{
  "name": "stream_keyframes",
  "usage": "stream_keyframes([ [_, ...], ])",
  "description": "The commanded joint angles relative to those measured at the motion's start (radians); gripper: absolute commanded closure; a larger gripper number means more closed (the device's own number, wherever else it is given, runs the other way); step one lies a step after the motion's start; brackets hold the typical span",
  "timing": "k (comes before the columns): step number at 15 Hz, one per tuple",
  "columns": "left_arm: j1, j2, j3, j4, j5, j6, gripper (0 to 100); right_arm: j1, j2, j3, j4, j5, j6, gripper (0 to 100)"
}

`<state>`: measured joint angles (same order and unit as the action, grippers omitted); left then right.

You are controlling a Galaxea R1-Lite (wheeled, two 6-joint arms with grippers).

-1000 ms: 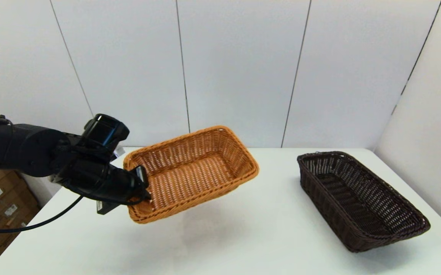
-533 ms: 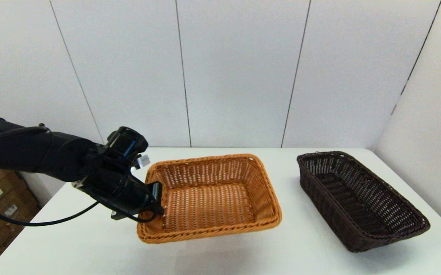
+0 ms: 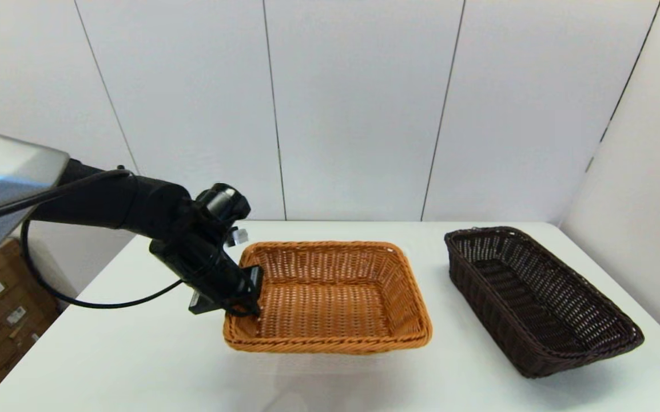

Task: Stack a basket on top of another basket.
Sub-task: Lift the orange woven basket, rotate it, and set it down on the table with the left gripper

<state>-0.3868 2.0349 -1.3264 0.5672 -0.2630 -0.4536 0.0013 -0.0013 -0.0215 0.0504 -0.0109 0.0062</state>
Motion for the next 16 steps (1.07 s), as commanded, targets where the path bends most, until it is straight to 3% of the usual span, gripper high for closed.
stream_keyframes([
  [1,-0.023,0.119,-0.136,0.080,-0.002,-0.040,100,0.000,0.000,0.000,0.000,0.000,0.000,0],
  [16,-0.029,0.226,-0.232,0.086,-0.051,-0.039,100,0.000,0.000,0.000,0.000,0.000,0.000,0],
])
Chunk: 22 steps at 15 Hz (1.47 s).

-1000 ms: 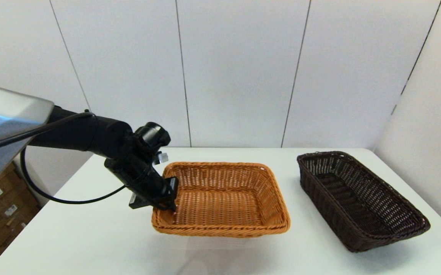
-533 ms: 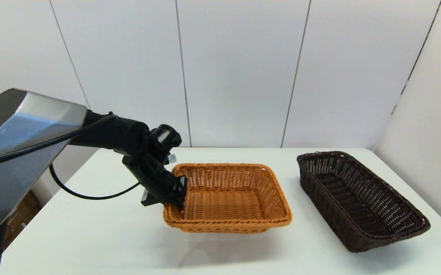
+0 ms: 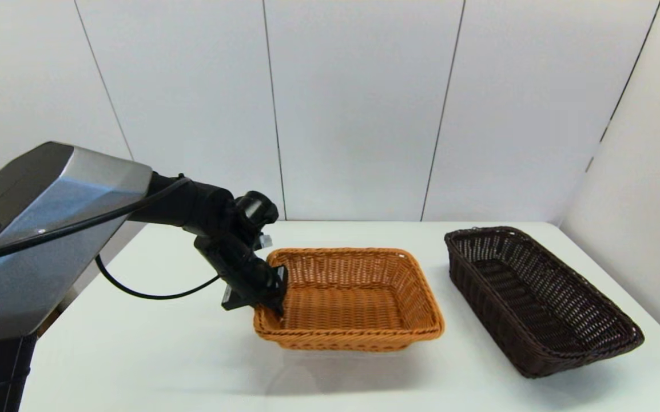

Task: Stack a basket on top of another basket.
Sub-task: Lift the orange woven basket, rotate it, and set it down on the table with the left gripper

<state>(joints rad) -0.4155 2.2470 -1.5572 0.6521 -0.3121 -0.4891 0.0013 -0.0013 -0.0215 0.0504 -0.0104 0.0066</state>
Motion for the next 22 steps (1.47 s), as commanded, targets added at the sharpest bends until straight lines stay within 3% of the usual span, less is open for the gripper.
stream_keyframes([
  [1,0.000,0.016,-0.001,0.001,-0.002,-0.003,100,0.000,0.000,0.000,0.000,0.000,0.000,0],
  [11,0.001,0.028,-0.004,-0.012,-0.008,-0.003,100,0.000,0.000,0.000,0.000,0.000,0.000,0],
  [12,0.001,0.028,-0.004,-0.012,-0.010,-0.003,0,0.000,0.000,0.000,0.000,0.000,0.000,0],
  [18,0.007,0.005,-0.004,-0.011,-0.030,-0.003,0,0.000,0.000,0.000,0.000,0.000,0.000,0],
  [22,0.046,-0.230,0.016,0.072,-0.033,-0.003,0,0.000,0.000,0.000,0.000,0.000,0.001,0],
])
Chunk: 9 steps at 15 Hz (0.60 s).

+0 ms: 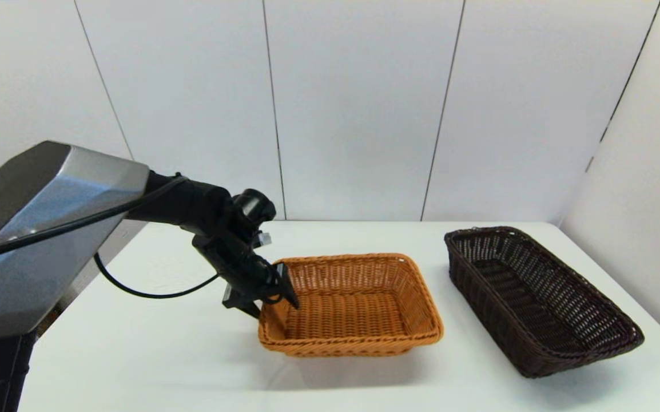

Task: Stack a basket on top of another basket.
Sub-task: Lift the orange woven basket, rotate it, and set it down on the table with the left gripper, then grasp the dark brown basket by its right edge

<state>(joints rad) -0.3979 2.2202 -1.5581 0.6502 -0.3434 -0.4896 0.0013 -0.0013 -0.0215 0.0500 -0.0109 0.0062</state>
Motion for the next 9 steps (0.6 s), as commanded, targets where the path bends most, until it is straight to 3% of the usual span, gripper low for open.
stream_keyframes([
  [1,0.028,-0.332,0.027,0.149,0.003,-0.003,0,0.000,0.000,0.000,0.001,0.000,0.000,0],
  [4,0.025,-0.692,0.105,0.236,0.047,-0.001,0,0.000,0.000,0.000,0.001,0.000,0.000,0],
  [9,0.007,-1.166,0.455,0.239,0.281,0.002,0,0.000,0.000,0.000,0.001,0.000,0.000,0],
])
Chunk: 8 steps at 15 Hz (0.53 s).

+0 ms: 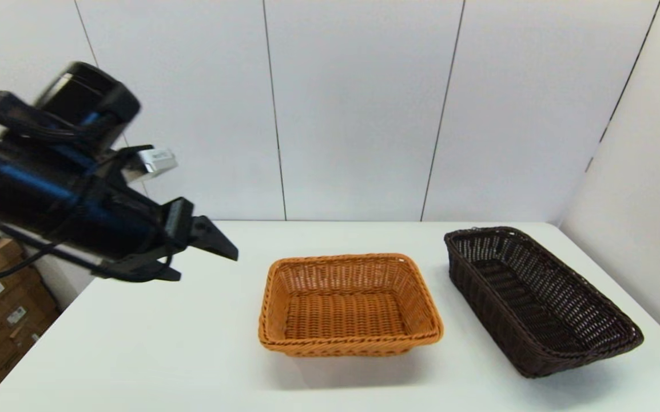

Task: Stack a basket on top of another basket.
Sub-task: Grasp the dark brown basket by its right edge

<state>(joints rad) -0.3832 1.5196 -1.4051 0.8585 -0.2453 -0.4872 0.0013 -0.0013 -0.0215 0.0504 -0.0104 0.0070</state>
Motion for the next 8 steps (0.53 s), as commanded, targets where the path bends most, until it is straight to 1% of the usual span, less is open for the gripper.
stream_keyframes([
  [1,0.004,-0.545,0.370,0.028,0.201,-0.001,0,0.000,0.000,0.000,0.000,0.000,-0.001,0],
  [3,0.081,-0.690,0.457,0.033,0.195,0.013,0,0.000,0.000,0.000,0.000,0.000,0.001,0],
  [6,0.198,-0.912,0.577,0.034,0.185,0.084,0,0.000,0.000,0.000,0.000,0.000,-0.001,0],
  [8,0.253,-1.059,0.658,0.039,0.185,0.154,0,0.000,0.000,0.000,0.000,0.000,-0.001,0],
])
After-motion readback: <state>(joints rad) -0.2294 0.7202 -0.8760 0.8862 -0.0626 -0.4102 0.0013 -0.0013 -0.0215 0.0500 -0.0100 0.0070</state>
